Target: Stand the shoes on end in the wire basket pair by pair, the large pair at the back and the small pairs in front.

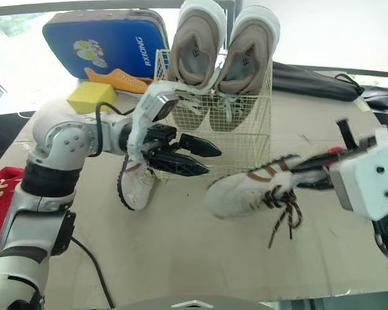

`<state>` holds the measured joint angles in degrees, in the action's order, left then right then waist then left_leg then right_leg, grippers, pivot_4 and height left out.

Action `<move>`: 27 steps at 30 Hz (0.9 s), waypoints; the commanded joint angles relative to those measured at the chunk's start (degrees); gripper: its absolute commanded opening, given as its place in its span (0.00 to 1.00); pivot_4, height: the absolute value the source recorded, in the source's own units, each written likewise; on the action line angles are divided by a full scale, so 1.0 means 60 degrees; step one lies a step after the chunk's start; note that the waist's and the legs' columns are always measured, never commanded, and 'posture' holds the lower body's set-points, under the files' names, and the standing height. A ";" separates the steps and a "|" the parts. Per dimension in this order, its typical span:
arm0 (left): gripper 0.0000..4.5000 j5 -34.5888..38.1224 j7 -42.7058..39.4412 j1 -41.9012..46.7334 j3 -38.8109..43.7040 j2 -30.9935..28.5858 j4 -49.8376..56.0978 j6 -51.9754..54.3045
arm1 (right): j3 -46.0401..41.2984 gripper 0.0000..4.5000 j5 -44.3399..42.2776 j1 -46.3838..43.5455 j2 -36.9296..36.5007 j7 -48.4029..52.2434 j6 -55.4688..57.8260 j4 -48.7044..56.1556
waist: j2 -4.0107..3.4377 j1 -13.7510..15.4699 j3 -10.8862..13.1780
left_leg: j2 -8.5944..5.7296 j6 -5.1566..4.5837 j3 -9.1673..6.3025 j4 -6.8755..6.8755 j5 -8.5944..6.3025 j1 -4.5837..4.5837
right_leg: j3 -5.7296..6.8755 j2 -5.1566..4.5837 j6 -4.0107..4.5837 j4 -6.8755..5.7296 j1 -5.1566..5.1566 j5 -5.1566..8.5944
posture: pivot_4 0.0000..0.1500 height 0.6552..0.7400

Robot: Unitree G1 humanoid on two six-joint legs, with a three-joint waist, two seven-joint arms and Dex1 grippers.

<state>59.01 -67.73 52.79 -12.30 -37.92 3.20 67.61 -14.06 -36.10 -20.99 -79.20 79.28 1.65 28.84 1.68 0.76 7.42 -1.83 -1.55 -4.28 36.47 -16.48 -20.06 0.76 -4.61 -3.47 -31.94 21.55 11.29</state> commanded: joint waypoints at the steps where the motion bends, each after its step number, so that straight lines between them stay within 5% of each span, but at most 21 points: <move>1: 1.00 -0.0307 -0.0304 0.0478 -0.0327 0.0318 -0.0055 0.0254 | 0.1765 0.01 0.0712 -0.2063 0.1217 0.0383 -0.0484 -0.0870 | 0.0016 -0.0014 -0.0006 | -0.0001 -0.0004 0.0001 0.0010 -0.0003 -0.0003 | -0.0005 0.0002 -0.0001 -0.0002 -0.0001 -0.0001 | 1.00 1.00; 5: 0.94 0.0299 -0.0021 0.0784 -0.0283 0.0863 -0.0148 0.1767 | 0.3147 0.01 0.1578 -0.3884 0.2807 0.0838 -0.0842 -0.1670 | 0.0007 0.0002 0.0002 | -0.0002 -0.0001 0.0002 0.0017 -0.0001 0.0002 | -0.0008 0.0006 -0.0017 -0.0029 0.0000 -0.0010 | 1.00 1.00; 14: 0.24 0.0207 0.0166 0.0599 0.0116 0.0813 -0.0031 0.2658 | 0.3847 0.01 0.1845 -0.4838 0.3786 0.1050 0.0412 -0.1714 | 0.0004 0.0001 0.0004 | -0.0009 0.0017 -0.0022 0.0023 0.0009 0.0027 | -0.0009 0.0014 -0.0043 -0.0133 0.0011 -0.0023 | 1.00 1.00; 15: 0.17 0.0251 0.0186 0.0514 0.0266 0.0756 -0.0010 0.2658 | 0.3786 0.19 0.1797 -0.4829 0.3808 0.0935 0.0693 -0.1666 | 0.0004 -0.0002 0.0004 | -0.0010 0.0016 -0.0018 0.0034 0.0009 0.0027 | -0.0016 0.0013 -0.0043 -0.0135 0.0010 -0.0023 | 1.00 1.00; 17: 0.15 0.0409 0.0273 0.0381 0.0587 0.0716 -0.0043 0.2792 | 0.3672 0.31 0.1793 -0.4804 0.3846 0.0781 0.1011 -0.1598 | 0.0004 -0.0020 0.0003 | -0.0010 0.0017 -0.0016 0.0043 0.0009 0.0030 | -0.0020 0.0013 -0.0043 -0.0141 0.0010 -0.0024 | 1.00 1.00; 21: 0.14 0.0818 0.0418 -0.0296 0.1742 0.0466 0.0125 0.2807 | 0.2856 0.72 0.1613 -0.4230 0.3379 -0.0367 0.2825 -0.1313 | 0.0003 -0.0009 0.0004 | -0.0006 0.0021 -0.0014 0.0045 0.0010 0.0038 | -0.0022 0.0012 -0.0041 -0.0154 0.0014 -0.0023 | 1.00 1.00; 27: 0.14 0.1580 0.2343 -0.1191 0.4412 0.1638 0.0307 0.1201 | 0.0205 0.73 -0.3336 -0.2648 0.4083 -0.4284 0.8672 -0.0478 | 0.0032 0.0065 -0.0019 | -0.0004 0.0025 -0.0039 0.0047 0.0010 0.0020 | -0.0025 -0.0071 0.0010 -0.0140 0.0012 -0.0010 | 1.00 1.00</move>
<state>65.73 -57.19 45.11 10.09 -29.54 3.45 78.07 -8.57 -46.15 -37.49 -56.26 60.51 46.34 22.81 1.87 1.16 7.30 -1.86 -1.39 -4.58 36.76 -16.42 -19.98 0.64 -5.05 -3.36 -32.72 21.63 11.20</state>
